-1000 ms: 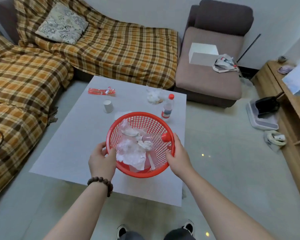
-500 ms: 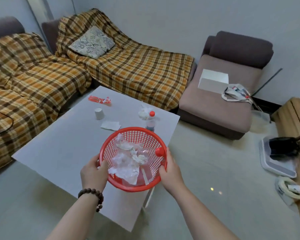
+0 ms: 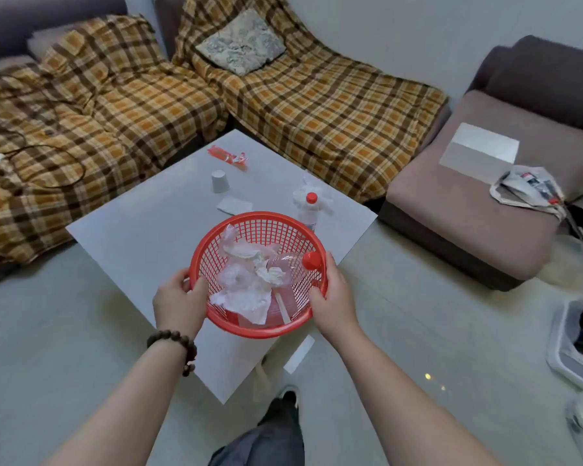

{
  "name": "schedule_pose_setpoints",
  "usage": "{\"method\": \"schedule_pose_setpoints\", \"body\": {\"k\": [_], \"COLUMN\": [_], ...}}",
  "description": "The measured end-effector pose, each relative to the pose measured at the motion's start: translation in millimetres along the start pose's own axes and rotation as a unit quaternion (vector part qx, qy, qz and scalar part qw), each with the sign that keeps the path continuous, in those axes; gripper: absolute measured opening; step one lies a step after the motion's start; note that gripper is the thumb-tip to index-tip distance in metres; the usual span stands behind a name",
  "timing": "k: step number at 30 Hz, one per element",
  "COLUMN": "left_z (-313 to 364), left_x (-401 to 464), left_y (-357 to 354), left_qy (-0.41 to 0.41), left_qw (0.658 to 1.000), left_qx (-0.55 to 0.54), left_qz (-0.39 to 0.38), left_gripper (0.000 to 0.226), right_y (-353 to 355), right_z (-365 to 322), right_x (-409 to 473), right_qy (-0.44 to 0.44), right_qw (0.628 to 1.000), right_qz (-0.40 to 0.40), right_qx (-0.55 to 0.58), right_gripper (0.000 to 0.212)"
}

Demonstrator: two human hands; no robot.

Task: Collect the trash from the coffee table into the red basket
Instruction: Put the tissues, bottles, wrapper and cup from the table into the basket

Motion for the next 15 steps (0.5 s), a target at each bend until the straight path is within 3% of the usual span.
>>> {"method": "schedule_pose_setpoints", "body": {"k": [4,7,15], "left_z": [-1.3,-3.4,5.0], "left_x": [6.1,23.8,85.3], "left_y": [-13.8,-22.5,-64.7], "left_qy": [0.029,0.064,0.143], "left_qw": [0.999,0.997,0.979], "left_qx": [-0.004,-0.031,-0.084], "left_qz": [0.028,0.04,0.119], "left_gripper": [0.015,0.009,0.018], "right_y": [0.8,-6.4,-19.6], "right_z": [-0.8,-3.6,1.2], "right_x": [33.1,64.2,180.2], "right_qy": [0.012,0.022,0.044], "right_qw": [0.999,0.997,0.983], "right_qz": [-0.037,-0.075,-0.168], "right_qx": [-0.004,-0.009,-0.058], "right_gripper": [0.058,0.059,0.064]}}
Point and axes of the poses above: each hand's wrist, its own x-axis towards the middle knuckle, its own y-axis out of the back of the hand, z = x × y, the point moved 2 cm from there along x, towards the middle knuckle, and after that the axes turned 3 degrees about x, right-handed, at the moved point
